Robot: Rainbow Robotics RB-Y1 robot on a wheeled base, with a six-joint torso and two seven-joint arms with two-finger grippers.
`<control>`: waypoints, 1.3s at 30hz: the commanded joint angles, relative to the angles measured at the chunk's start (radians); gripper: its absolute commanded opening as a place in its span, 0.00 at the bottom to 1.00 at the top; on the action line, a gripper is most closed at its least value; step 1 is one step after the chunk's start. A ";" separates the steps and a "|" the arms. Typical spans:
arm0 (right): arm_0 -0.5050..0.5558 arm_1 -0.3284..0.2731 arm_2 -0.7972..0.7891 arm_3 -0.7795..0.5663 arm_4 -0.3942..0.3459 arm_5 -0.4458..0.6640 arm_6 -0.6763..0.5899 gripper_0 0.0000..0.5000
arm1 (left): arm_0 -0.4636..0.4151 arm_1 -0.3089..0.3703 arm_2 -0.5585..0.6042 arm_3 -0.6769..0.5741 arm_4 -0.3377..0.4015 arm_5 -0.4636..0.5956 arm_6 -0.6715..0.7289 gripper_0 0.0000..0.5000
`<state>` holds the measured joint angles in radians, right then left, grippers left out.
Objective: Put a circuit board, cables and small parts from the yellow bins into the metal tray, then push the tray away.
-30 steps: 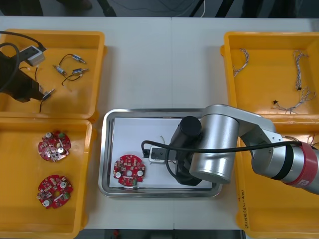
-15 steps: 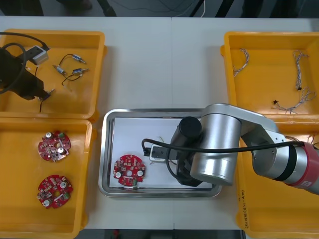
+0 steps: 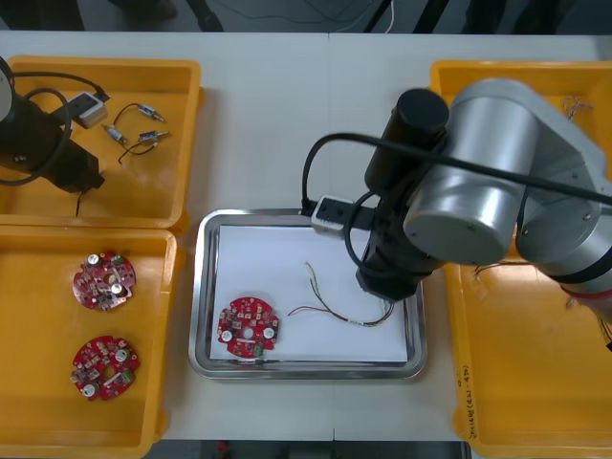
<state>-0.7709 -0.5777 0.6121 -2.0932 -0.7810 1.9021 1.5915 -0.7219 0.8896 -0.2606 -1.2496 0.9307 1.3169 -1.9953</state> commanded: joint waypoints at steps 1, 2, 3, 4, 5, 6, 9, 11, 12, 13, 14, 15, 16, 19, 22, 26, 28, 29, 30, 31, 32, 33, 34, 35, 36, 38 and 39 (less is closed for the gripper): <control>-0.083 0.021 -0.133 -0.015 -0.023 0.018 -0.056 1.00 | -0.047 -0.011 -0.022 0.001 0.010 -0.022 -0.138 1.00; -0.096 0.021 -0.164 -0.005 -0.026 0.018 -0.062 1.00 | -0.047 -0.009 -0.032 0.002 0.011 -0.034 -0.138 1.00; -0.108 0.021 -0.195 0.012 -0.034 0.018 -0.067 1.00 | -0.048 -0.009 -0.039 0.007 0.013 -0.045 -0.138 1.00; -0.122 0.019 -0.221 0.036 -0.043 0.018 -0.071 1.00 | -0.047 -0.011 -0.045 0.013 0.014 -0.056 -0.137 1.00; -0.130 0.021 -0.236 0.050 -0.047 0.018 -0.073 1.00 | -0.048 -0.009 -0.048 0.016 0.016 -0.061 -0.138 1.00; -0.143 0.021 -0.265 0.082 -0.061 0.018 -0.077 1.00 | -0.047 -0.011 -0.054 0.024 0.019 -0.070 -0.137 1.00; -0.172 0.016 -0.341 0.171 -0.077 0.018 -0.085 1.00 | -0.048 -0.011 -0.071 0.032 0.025 -0.094 -0.137 1.00; -0.185 0.016 -0.383 0.219 -0.066 0.018 -0.088 1.00 | -0.048 -0.011 -0.072 0.035 0.026 -0.097 -0.137 1.00; -0.195 0.016 -0.411 0.246 -0.052 0.018 -0.090 1.00 | -0.048 -0.011 -0.074 0.036 0.028 -0.096 -0.137 1.00; -0.199 0.013 -0.423 0.259 -0.041 0.018 -0.091 1.00 | -0.048 -0.009 -0.077 0.038 0.030 -0.096 -0.137 1.00; -0.203 0.010 -0.443 0.275 -0.015 0.018 -0.093 1.00 | -0.047 -0.012 -0.078 0.038 0.030 -0.097 -0.137 1.00; -0.206 0.005 -0.462 0.291 0.016 0.018 -0.094 1.00 | -0.047 -0.012 -0.080 0.039 0.031 -0.100 -0.137 1.00; -0.206 -0.001 -0.479 0.306 0.046 0.018 -0.094 1.00 | -0.048 -0.014 -0.080 0.042 0.033 -0.102 -0.137 1.00; -0.206 -0.019 -0.500 0.338 0.120 0.018 -0.094 1.00 | -0.047 -0.020 -0.080 0.052 0.033 -0.113 -0.137 1.00; -0.208 -0.034 -0.531 0.372 0.186 0.018 -0.096 1.00 | -0.048 -0.020 -0.080 0.061 0.033 -0.126 -0.140 1.00; -0.211 -0.037 -0.601 0.426 0.246 0.018 -0.097 1.00 | -0.047 -0.020 -0.080 0.067 0.031 -0.131 -0.143 1.00; -0.218 -0.037 -0.632 0.453 0.259 0.018 -0.100 1.00 | -0.047 -0.020 -0.080 0.067 0.033 -0.131 -0.146 1.00; -0.225 -0.039 -0.652 0.478 0.269 0.018 -0.100 1.00 | -0.047 -0.020 -0.081 0.068 0.034 -0.131 -0.145 1.00; -0.229 -0.039 -0.663 0.489 0.272 0.018 -0.100 1.00 | -0.047 -0.020 -0.085 0.068 0.034 -0.131 -0.145 1.00; -0.234 -0.039 -0.681 0.510 0.279 0.018 -0.100 1.00 | -0.047 -0.020 -0.091 0.068 0.034 -0.136 -0.146 1.00; -0.241 -0.041 -0.699 0.535 0.284 0.018 -0.102 1.00 | -0.047 -0.020 -0.097 0.068 0.034 -0.142 -0.146 1.00; -0.243 -0.039 -0.709 0.544 0.287 0.018 -0.102 1.00 | -0.047 -0.020 -0.100 0.070 0.034 -0.146 -0.145 1.00; -0.249 -0.041 -0.724 0.562 0.295 0.018 -0.102 1.00 | -0.047 -0.020 -0.104 0.072 0.034 -0.151 -0.145 1.00; -0.252 -0.041 -0.738 0.579 0.304 0.018 -0.102 1.00 | -0.047 -0.020 -0.106 0.076 0.036 -0.154 -0.143 1.00; -0.254 -0.041 -0.742 0.587 0.309 0.018 -0.102 1.00 | -0.047 -0.020 -0.106 0.078 0.036 -0.154 -0.145 1.00; -0.258 -0.041 -0.759 0.613 0.327 0.018 -0.105 1.00 | -0.047 -0.023 -0.106 0.084 0.039 -0.156 -0.146 1.00; -0.258 -0.041 -0.761 0.617 0.333 0.018 -0.105 1.00 | -0.047 -0.023 -0.106 0.084 0.040 -0.156 -0.146 1.00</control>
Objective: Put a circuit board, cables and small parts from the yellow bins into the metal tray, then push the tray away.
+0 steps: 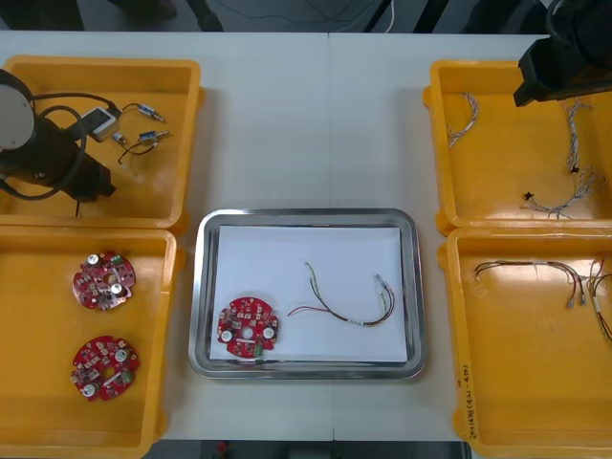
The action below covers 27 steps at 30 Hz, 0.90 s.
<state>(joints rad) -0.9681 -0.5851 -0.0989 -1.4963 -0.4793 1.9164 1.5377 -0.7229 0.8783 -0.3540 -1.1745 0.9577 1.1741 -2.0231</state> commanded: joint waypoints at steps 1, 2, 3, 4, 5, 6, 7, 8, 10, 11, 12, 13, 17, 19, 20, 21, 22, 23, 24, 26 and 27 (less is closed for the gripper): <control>-0.063 -0.035 -0.053 0.033 0.041 0.003 -0.053 1.00 | -0.046 -0.012 -0.013 0.013 0.015 -0.013 -0.120 1.00; -0.064 -0.035 -0.056 0.044 0.050 0.003 -0.053 1.00 | -0.046 -0.012 -0.013 0.018 0.015 -0.013 -0.121 1.00; -0.064 -0.036 -0.059 0.056 0.054 0.003 -0.056 1.00 | -0.046 -0.012 -0.013 0.019 0.016 -0.013 -0.124 1.00; -0.064 -0.036 -0.062 0.062 0.056 0.003 -0.057 1.00 | -0.046 -0.012 -0.013 0.021 0.016 -0.013 -0.124 1.00; -0.067 -0.036 -0.065 0.076 0.062 0.003 -0.059 1.00 | -0.046 -0.012 -0.013 0.021 0.016 -0.013 -0.126 1.00; -0.072 -0.036 -0.070 0.091 0.064 0.003 -0.062 1.00 | -0.046 -0.012 -0.013 0.024 0.018 -0.013 -0.126 1.00; -0.075 -0.036 -0.073 0.102 0.065 0.003 -0.064 1.00 | -0.046 -0.012 -0.013 0.024 0.018 -0.013 -0.128 1.00; -0.083 -0.038 -0.074 0.122 0.067 0.003 -0.067 1.00 | -0.046 -0.012 -0.013 0.027 0.018 -0.013 -0.129 1.00; -0.093 -0.038 -0.079 0.154 0.071 0.003 -0.070 1.00 | -0.046 -0.012 -0.014 0.030 0.018 -0.014 -0.131 1.00; -0.101 -0.038 -0.082 0.173 0.073 0.003 -0.071 1.00 | -0.046 -0.012 -0.013 0.033 0.018 -0.016 -0.131 1.00; -0.107 -0.038 -0.085 0.189 0.077 0.003 -0.071 1.00 | -0.046 -0.012 -0.013 0.032 0.019 -0.019 -0.131 1.00; -0.109 -0.038 -0.085 0.197 0.077 0.003 -0.071 1.00 | -0.046 -0.012 -0.013 0.033 0.019 -0.019 -0.131 1.00; -0.110 -0.038 -0.093 0.229 0.082 0.003 -0.071 1.00 | -0.046 -0.012 -0.014 0.035 0.022 -0.019 -0.131 0.31; -0.110 -0.042 -0.094 0.245 0.085 0.003 -0.071 1.00 | -0.046 -0.012 -0.013 0.035 0.024 -0.021 -0.131 0.00; -0.110 -0.050 -0.094 0.255 0.085 0.003 -0.071 1.00 | -0.046 -0.012 -0.013 0.035 0.026 -0.019 -0.131 0.00; -0.110 -0.053 -0.094 0.272 0.087 0.003 -0.071 1.00 | -0.046 -0.012 -0.014 0.035 0.026 -0.019 -0.131 0.00; -0.109 -0.059 -0.097 0.283 0.085 0.003 -0.071 1.00 | -0.046 -0.012 -0.013 0.035 0.026 -0.019 -0.131 0.00; -0.107 -0.064 -0.099 0.289 0.084 0.003 -0.071 1.00 | -0.046 -0.012 -0.013 0.035 0.027 -0.019 -0.131 0.00; -0.104 -0.071 -0.105 0.300 0.084 0.003 -0.070 1.00 | -0.046 -0.010 -0.013 0.035 0.029 -0.019 -0.131 0.00; -0.093 -0.082 -0.113 0.312 0.082 -0.004 -0.065 1.00 | -0.046 -0.012 -0.013 0.035 0.030 -0.019 -0.131 0.00; -0.083 -0.091 -0.114 0.314 0.077 -0.013 -0.062 1.00 | -0.046 -0.012 -0.013 0.035 0.032 -0.019 -0.131 0.00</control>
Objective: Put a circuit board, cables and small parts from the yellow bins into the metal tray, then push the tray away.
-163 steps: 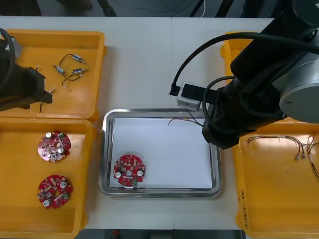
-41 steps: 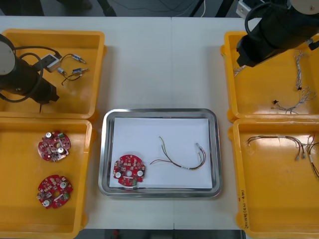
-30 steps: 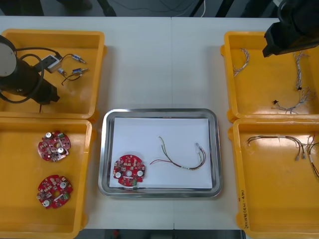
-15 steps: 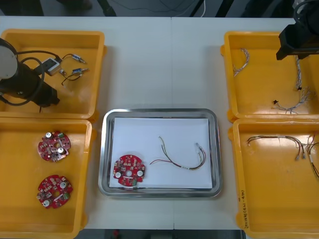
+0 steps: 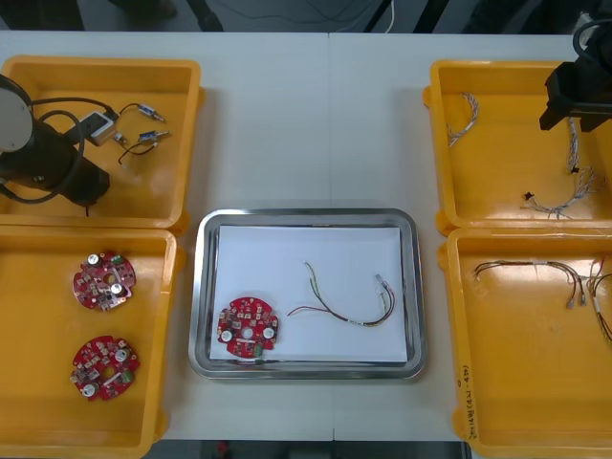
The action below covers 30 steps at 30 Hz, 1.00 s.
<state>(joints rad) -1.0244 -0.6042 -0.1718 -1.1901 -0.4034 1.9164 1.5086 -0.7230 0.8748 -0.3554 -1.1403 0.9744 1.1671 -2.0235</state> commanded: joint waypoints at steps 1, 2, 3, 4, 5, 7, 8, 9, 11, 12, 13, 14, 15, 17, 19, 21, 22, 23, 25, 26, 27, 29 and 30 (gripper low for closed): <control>-0.016 -0.080 -0.041 0.007 -0.002 -0.023 -0.033 1.00 | -0.046 -0.008 -0.011 0.001 0.015 -0.012 -0.130 0.00; -0.011 -0.083 -0.041 0.006 -0.005 -0.028 -0.031 1.00 | -0.046 -0.008 -0.011 0.001 0.015 -0.012 -0.130 0.00; 0.001 -0.088 -0.043 0.006 -0.008 -0.037 -0.030 1.00 | -0.046 -0.008 -0.011 0.001 0.017 -0.009 -0.130 0.00; 0.013 -0.089 -0.044 0.003 -0.014 -0.046 -0.028 1.00 | -0.046 -0.008 -0.011 0.001 0.017 -0.007 -0.129 0.00; 0.018 -0.089 -0.046 0.001 -0.015 -0.051 -0.027 1.00 | -0.046 -0.008 -0.011 0.001 0.017 -0.007 -0.129 0.00; 0.043 -0.089 -0.054 -0.014 -0.023 -0.071 -0.025 1.00 | -0.046 -0.007 -0.011 0.001 0.018 -0.006 -0.124 0.00; 0.049 -0.089 -0.054 -0.020 -0.026 -0.074 -0.024 1.00 | -0.046 -0.007 -0.011 0.001 0.020 -0.006 -0.123 0.00; 0.061 -0.089 -0.054 -0.031 -0.032 -0.082 -0.024 1.00 | -0.047 -0.007 -0.008 0.001 0.020 -0.004 -0.119 0.00; 0.083 -0.089 -0.054 -0.046 -0.040 -0.091 -0.022 1.00 | -0.047 -0.007 0.009 0.001 0.021 0.008 -0.116 0.00; 0.093 -0.089 -0.054 -0.055 -0.045 -0.096 -0.021 1.00 | -0.046 -0.007 0.029 -0.001 0.017 0.028 -0.115 0.00; 0.106 -0.089 -0.054 -0.065 -0.051 -0.103 -0.021 1.00 | -0.046 -0.007 0.052 -0.001 0.015 0.054 -0.115 0.00; 0.112 -0.089 -0.054 -0.069 -0.054 -0.108 -0.021 1.00 | -0.047 -0.008 0.064 -0.001 0.015 0.069 -0.115 0.00; 0.129 -0.089 -0.054 -0.080 -0.060 -0.120 -0.021 1.00 | -0.047 -0.008 0.084 -0.004 0.013 0.094 -0.115 0.00; 0.158 -0.086 -0.054 -0.105 -0.068 -0.142 -0.021 1.00 | -0.046 -0.007 0.108 -0.013 0.007 0.128 -0.115 0.00; 0.198 -0.086 -0.052 -0.148 -0.077 -0.169 -0.027 1.00 | -0.044 -0.007 0.139 -0.021 0.001 0.166 -0.109 0.00; 0.219 -0.080 -0.052 -0.166 -0.083 -0.175 -0.031 1.00 | -0.046 -0.007 0.168 -0.026 -0.005 0.194 -0.104 0.00; 0.228 -0.077 -0.052 -0.175 -0.086 -0.175 -0.033 1.00 | -0.046 -0.008 0.188 -0.029 -0.008 0.214 -0.100 0.00; 0.233 -0.075 -0.054 -0.180 -0.087 -0.175 -0.036 1.00 | -0.046 -0.007 0.197 -0.032 -0.011 0.223 -0.095 0.00; 0.253 -0.062 -0.060 -0.198 -0.091 -0.175 -0.041 1.00 | -0.046 -0.008 0.230 -0.049 -0.023 0.264 -0.072 0.00; 0.259 -0.058 -0.063 -0.206 -0.091 -0.177 -0.042 1.00 | -0.046 -0.007 0.236 -0.053 -0.026 0.276 -0.061 0.00; 0.273 -0.049 -0.067 -0.224 -0.091 -0.181 -0.047 1.00 | -0.044 -0.007 0.250 -0.070 -0.033 0.299 -0.041 0.00; 0.300 -0.035 -0.074 -0.258 -0.084 -0.192 -0.053 1.00 | -0.044 -0.007 0.263 -0.113 -0.060 0.342 0.012 0.00; 0.316 -0.026 -0.077 -0.279 -0.081 -0.201 -0.056 1.00 | -0.039 -0.007 0.271 -0.151 -0.082 0.372 0.049 0.00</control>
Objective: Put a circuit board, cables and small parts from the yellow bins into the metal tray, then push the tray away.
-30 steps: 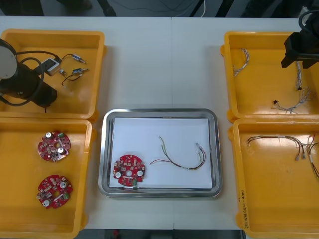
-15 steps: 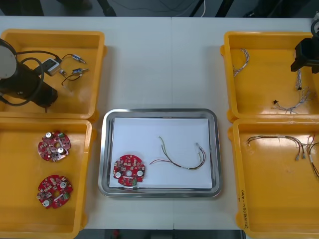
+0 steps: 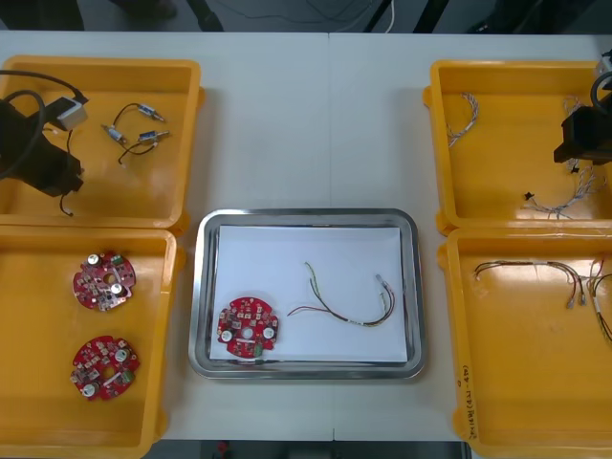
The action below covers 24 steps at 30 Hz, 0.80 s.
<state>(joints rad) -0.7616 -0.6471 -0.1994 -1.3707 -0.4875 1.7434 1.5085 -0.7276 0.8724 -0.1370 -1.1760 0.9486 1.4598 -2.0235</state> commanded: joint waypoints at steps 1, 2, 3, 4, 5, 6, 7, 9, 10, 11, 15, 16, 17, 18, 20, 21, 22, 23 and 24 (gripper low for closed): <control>0.071 0.026 -0.052 -0.119 0.004 -0.038 -0.062 1.00 | -0.024 -0.004 0.063 -0.160 -0.074 0.106 0.092 0.00; 0.077 0.030 -0.052 -0.125 0.006 -0.041 -0.063 1.00 | -0.019 -0.004 0.068 -0.182 -0.082 0.120 0.114 0.00; 0.085 0.038 -0.054 -0.133 0.006 -0.048 -0.070 1.00 | -0.009 -0.004 0.076 -0.223 -0.091 0.145 0.160 0.00; 0.093 0.044 -0.058 -0.134 0.006 -0.054 -0.074 1.00 | 0.004 -0.006 0.082 -0.261 -0.094 0.163 0.189 0.00; 0.094 0.049 -0.060 -0.134 0.006 -0.059 -0.076 1.00 | 0.008 -0.006 0.086 -0.278 -0.096 0.172 0.203 0.00; 0.099 0.055 -0.063 -0.134 0.006 -0.068 -0.079 1.00 | 0.019 -0.004 0.097 -0.304 -0.096 0.188 0.229 0.00; 0.105 0.061 -0.063 -0.134 0.009 -0.082 -0.080 1.00 | 0.030 -0.004 0.108 -0.330 -0.097 0.206 0.249 0.00; 0.114 0.066 -0.063 -0.134 0.010 -0.107 -0.080 1.00 | 0.045 -0.004 0.128 -0.367 -0.099 0.228 0.272 0.00; 0.119 0.069 -0.061 -0.133 0.010 -0.124 -0.080 1.00 | 0.053 -0.006 0.139 -0.390 -0.100 0.243 0.287 0.00; 0.128 0.073 -0.061 -0.134 0.010 -0.140 -0.080 1.00 | 0.059 -0.004 0.145 -0.415 -0.102 0.260 0.305 0.00; 0.142 0.084 -0.055 -0.134 0.017 -0.182 -0.080 1.00 | 0.082 -0.006 0.165 -0.502 -0.102 0.312 0.367 0.00; 0.145 0.086 -0.052 -0.133 0.020 -0.189 -0.080 1.00 | 0.089 -0.006 0.169 -0.528 -0.100 0.327 0.388 0.00; 0.145 0.087 -0.048 -0.131 0.023 -0.194 -0.080 1.00 | 0.099 -0.006 0.174 -0.556 -0.097 0.340 0.410 0.00; 0.145 0.087 -0.045 -0.129 0.024 -0.196 -0.080 1.00 | 0.103 -0.006 0.175 -0.570 -0.097 0.349 0.421 0.00; 0.145 0.090 -0.038 -0.117 0.029 -0.197 -0.080 1.00 | 0.116 -0.006 0.181 -0.620 -0.094 0.378 0.459 0.00; 0.145 0.090 -0.037 -0.113 0.029 -0.199 -0.082 1.00 | 0.120 -0.007 0.181 -0.634 -0.094 0.384 0.470 0.00; 0.145 0.092 -0.032 -0.102 0.029 -0.203 -0.082 1.00 | 0.129 -0.010 0.183 -0.662 -0.094 0.395 0.493 0.00; 0.145 0.093 -0.029 -0.093 0.029 -0.212 -0.083 1.00 | 0.142 -0.015 0.183 -0.689 -0.094 0.399 0.513 0.00; 0.145 0.095 -0.029 -0.088 0.029 -0.217 -0.083 1.00 | 0.145 -0.018 0.183 -0.702 -0.093 0.402 0.526 0.00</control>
<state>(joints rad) -0.6198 -0.5615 -0.2327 -1.4649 -0.4674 1.5489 1.4501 -0.6144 0.8713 0.0119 -1.8053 0.8565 1.8424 -1.6636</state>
